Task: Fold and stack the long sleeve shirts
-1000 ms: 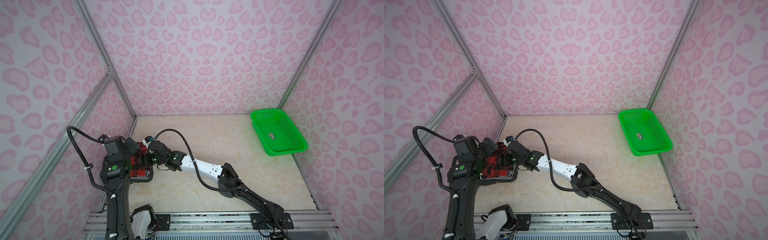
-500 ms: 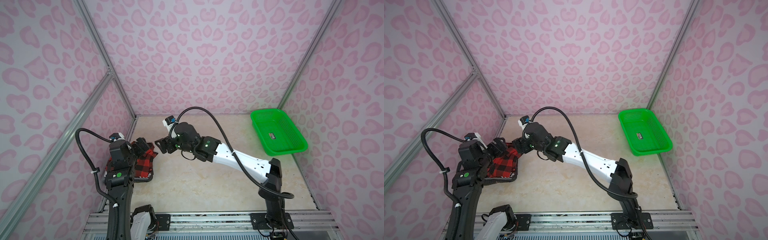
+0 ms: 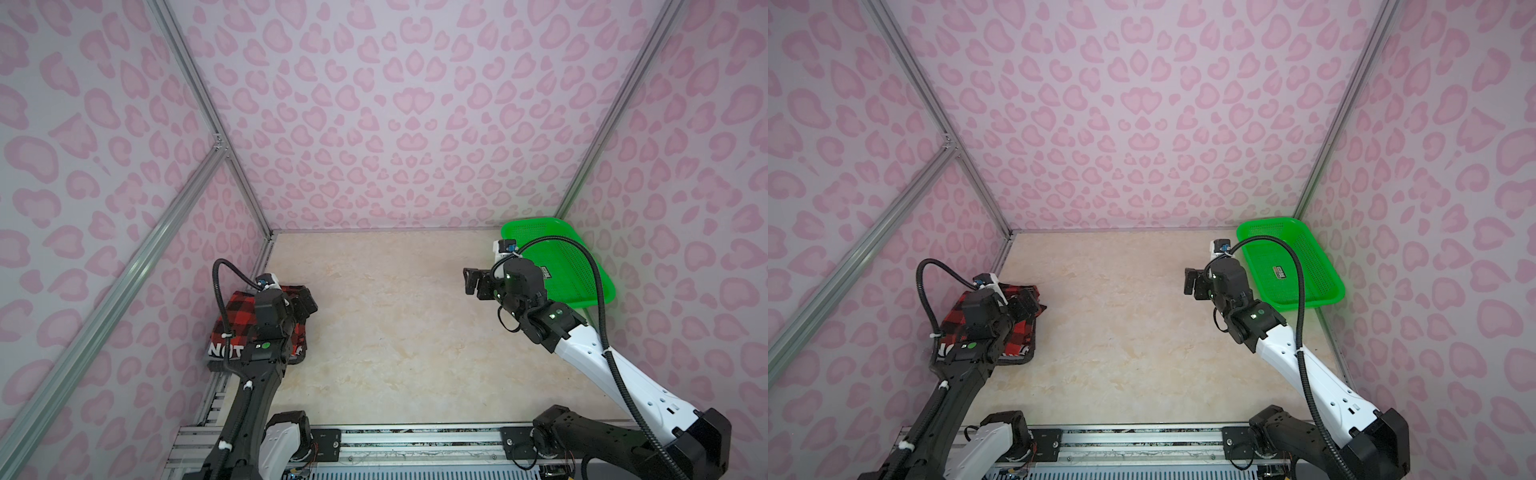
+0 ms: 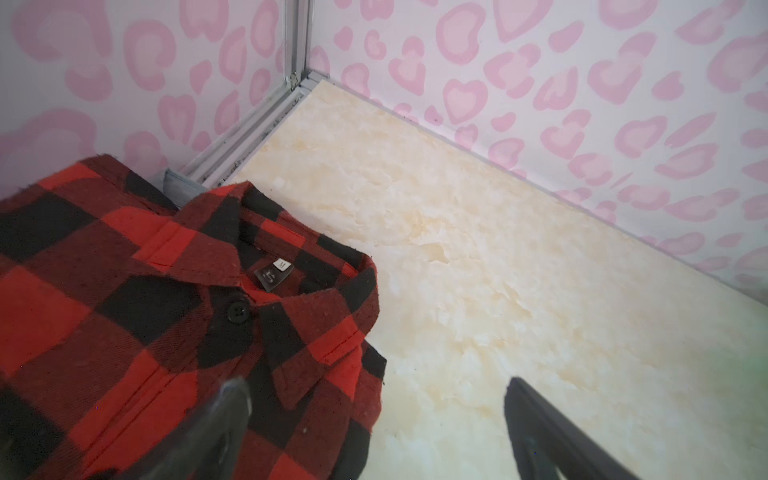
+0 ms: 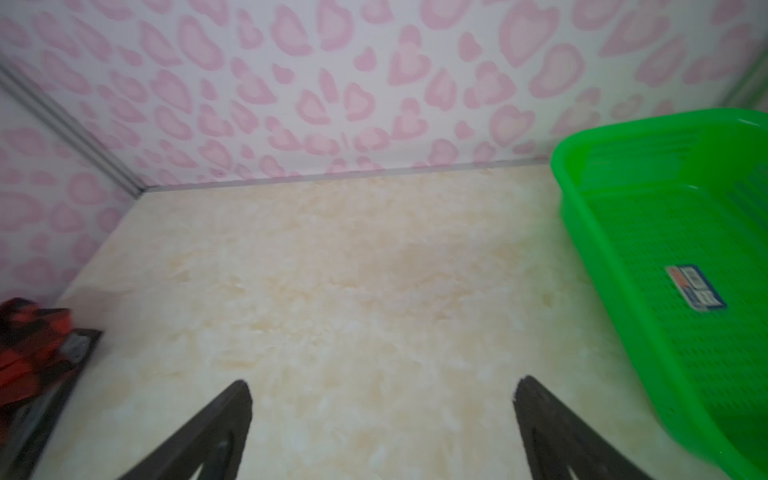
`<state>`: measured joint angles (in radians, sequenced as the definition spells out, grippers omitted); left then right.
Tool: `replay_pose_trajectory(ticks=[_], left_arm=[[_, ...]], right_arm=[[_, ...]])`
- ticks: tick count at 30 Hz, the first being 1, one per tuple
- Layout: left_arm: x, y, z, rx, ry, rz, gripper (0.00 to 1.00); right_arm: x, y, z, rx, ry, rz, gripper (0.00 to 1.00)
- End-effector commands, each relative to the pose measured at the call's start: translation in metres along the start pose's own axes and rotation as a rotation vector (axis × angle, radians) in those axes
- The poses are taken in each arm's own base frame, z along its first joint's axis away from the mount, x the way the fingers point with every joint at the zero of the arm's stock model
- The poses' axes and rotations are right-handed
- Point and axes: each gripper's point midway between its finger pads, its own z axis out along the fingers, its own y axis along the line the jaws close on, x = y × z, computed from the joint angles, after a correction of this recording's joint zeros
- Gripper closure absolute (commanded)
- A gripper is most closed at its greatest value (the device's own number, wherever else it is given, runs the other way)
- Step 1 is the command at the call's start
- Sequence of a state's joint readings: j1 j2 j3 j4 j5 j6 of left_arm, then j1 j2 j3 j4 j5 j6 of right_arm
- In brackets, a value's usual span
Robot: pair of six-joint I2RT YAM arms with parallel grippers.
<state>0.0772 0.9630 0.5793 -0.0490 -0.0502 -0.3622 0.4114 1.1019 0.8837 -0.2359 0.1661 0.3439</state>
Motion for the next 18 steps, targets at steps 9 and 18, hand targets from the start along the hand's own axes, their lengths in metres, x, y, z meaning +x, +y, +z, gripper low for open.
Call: replay_pose_trajectory(ticks=[9,18], left_arm=[[-0.013,-0.007,0.040,0.028,-0.196,0.177,0.03],[0.013,-0.008,0.061,0.026,-0.221,0.256,0.03]], right_arm=[[0.035,-0.121,0.031,0.403,-0.123,-0.001,0.02],[0.053,-0.153,0.048,0.425,-0.230,0.003,0.01]])
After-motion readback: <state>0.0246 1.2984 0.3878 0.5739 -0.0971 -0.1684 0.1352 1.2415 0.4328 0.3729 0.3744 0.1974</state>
